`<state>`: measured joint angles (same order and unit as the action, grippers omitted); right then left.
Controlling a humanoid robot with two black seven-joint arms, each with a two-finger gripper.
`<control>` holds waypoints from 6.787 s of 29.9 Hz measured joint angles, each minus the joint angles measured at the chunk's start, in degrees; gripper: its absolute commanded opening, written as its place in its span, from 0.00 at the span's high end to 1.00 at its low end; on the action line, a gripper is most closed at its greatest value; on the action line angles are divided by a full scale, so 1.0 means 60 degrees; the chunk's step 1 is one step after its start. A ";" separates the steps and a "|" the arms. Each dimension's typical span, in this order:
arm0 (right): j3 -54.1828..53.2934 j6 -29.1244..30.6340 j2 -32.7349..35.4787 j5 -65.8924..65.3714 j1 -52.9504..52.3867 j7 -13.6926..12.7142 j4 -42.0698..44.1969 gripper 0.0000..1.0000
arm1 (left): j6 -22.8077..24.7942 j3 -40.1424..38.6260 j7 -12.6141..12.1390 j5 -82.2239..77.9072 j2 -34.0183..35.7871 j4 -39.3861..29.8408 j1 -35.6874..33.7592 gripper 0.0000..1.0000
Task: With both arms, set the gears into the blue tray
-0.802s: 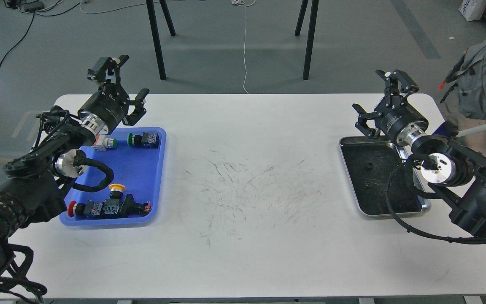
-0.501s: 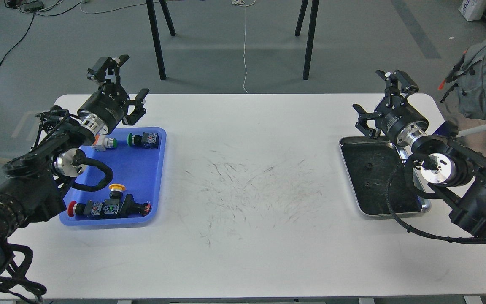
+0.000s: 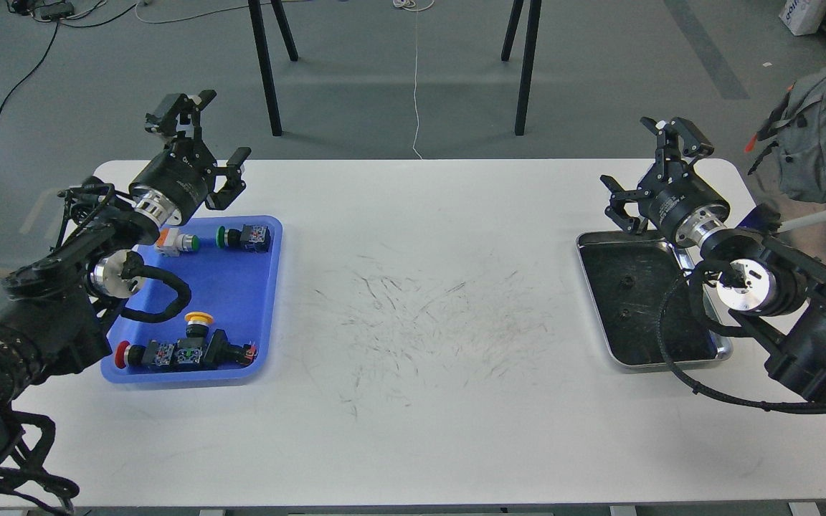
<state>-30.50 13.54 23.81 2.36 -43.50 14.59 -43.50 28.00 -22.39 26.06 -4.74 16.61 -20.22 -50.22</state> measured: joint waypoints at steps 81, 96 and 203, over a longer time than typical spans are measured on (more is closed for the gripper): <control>0.6308 -0.0036 0.4876 -0.3751 -0.2905 -0.0439 -0.2571 0.02 | 0.0000 0.0136 0.0052 -0.0089 -0.0252 -0.0058 -0.0244 0.00; 0.7758 -0.1484 0.2825 -0.8380 -0.2849 -0.0677 -0.1660 0.03 | 0.0000 0.0144 0.0062 -0.0089 -0.0380 -0.0061 -0.0275 0.00; 0.8253 -0.4806 -0.3684 -1.4386 -0.2378 0.2235 -0.1244 0.99 | 0.0000 0.0103 0.0272 -0.0064 -0.0098 -0.0049 -0.0106 0.00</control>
<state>19.02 -15.30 1.70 -83.95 -57.77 28.00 -50.97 28.00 -21.78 27.69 -5.12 16.02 -20.51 -50.86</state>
